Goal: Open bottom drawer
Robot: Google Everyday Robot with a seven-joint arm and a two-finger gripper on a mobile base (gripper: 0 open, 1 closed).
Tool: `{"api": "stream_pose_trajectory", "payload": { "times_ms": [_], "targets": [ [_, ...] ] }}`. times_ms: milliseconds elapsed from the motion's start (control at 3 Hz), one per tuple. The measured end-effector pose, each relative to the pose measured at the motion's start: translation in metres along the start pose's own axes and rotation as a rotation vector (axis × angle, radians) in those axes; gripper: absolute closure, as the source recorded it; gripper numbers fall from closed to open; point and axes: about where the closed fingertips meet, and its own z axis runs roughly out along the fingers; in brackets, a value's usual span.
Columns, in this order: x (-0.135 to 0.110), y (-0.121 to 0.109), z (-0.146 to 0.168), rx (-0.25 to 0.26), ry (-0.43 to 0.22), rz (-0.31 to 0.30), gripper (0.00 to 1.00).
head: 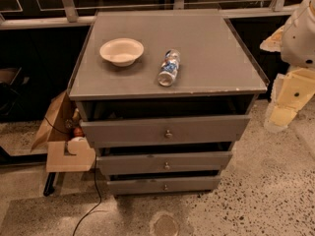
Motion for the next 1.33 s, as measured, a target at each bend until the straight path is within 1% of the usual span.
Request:
{"api": "stream_pose_trajectory", "payload": {
  "times_ms": [333,667,1000,1333],
  "targets": [
    [0.0,0.0,0.0,0.0,0.0,0.0,0.0],
    [0.0,0.0,0.0,0.0,0.0,0.0,0.18],
    [0.0,0.0,0.0,0.009,-0.004,0.003,0.42],
    [0.003,0.002,0.012,0.024,-0.03,0.02,0.65]
  ]
}}
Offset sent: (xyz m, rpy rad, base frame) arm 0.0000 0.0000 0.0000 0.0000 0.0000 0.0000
